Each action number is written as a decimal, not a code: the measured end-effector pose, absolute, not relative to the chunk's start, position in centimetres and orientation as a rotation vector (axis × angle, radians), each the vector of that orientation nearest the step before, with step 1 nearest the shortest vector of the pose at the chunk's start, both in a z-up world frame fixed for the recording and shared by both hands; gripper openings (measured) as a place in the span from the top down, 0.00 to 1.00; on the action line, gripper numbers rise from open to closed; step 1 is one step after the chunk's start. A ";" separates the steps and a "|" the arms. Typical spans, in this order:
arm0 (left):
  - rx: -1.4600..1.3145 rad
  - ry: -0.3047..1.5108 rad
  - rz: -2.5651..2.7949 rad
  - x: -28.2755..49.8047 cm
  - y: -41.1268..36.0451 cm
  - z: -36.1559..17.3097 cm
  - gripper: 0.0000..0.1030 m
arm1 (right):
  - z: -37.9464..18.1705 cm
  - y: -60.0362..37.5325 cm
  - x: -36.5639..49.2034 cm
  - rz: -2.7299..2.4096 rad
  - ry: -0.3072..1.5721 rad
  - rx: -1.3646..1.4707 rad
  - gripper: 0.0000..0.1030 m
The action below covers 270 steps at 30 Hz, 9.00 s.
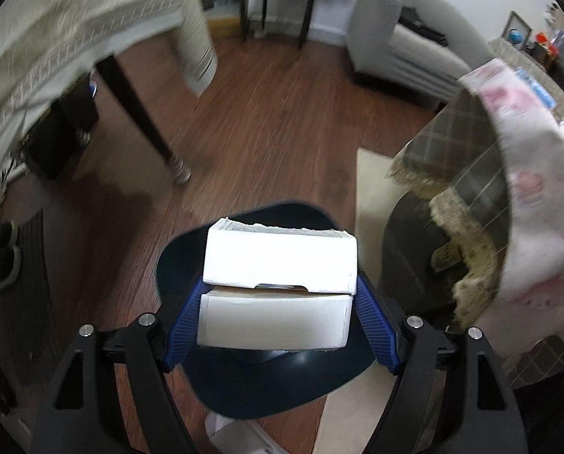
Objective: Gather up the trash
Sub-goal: 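Carry both items over the teal bin and open both tools to drop them, then bring both open tools back over the table, then grasp the black wrapper with the left tool while the right tool grasps the tape core, then carry both items over the teal bin and open both tools to drop them, then bring both open tools back over the table toward the remaining trash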
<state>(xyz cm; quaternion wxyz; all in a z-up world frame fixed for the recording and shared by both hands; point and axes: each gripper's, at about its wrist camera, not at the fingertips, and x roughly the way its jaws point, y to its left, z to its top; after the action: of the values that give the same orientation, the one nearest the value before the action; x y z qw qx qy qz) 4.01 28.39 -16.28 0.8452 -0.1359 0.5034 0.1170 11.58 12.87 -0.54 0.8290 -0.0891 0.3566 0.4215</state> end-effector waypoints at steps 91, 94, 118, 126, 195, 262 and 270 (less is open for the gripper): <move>-0.179 0.589 -0.009 8.5 12.7 3.2 0.10 | 0.5 -0.3 14.2 0.676 0.755 -0.200 0.24; -0.167 0.587 -0.033 9.6 10.9 3.2 0.09 | 0.4 -3.0 14.6 0.622 0.754 -0.202 0.21; -0.011 0.691 -0.132 20.0 -5.5 -0.9 0.06 | -0.7 -18.5 16.9 0.448 0.801 -0.118 0.17; -0.026 0.728 -0.108 22.3 -7.2 -2.2 0.06 | -1.1 -20.6 17.5 0.453 0.819 -0.087 0.17; -0.137 0.668 0.099 11.3 12.9 1.4 0.28 | 0.5 2.3 16.7 0.810 0.780 -0.276 0.74; -0.338 0.949 0.339 -0.5 33.6 -12.0 0.30 | -19.7 28.9 11.2 0.930 1.235 -0.599 0.74; -0.350 0.881 0.335 -1.3 34.2 -9.6 0.35 | -21.2 29.4 10.7 0.909 1.258 -0.654 0.58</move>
<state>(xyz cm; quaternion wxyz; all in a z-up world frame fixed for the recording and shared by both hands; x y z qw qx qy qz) -1.29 34.22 -9.60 0.8762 -0.1678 0.4223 0.1607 10.70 29.38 -21.24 0.6658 -0.2896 0.5573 0.4028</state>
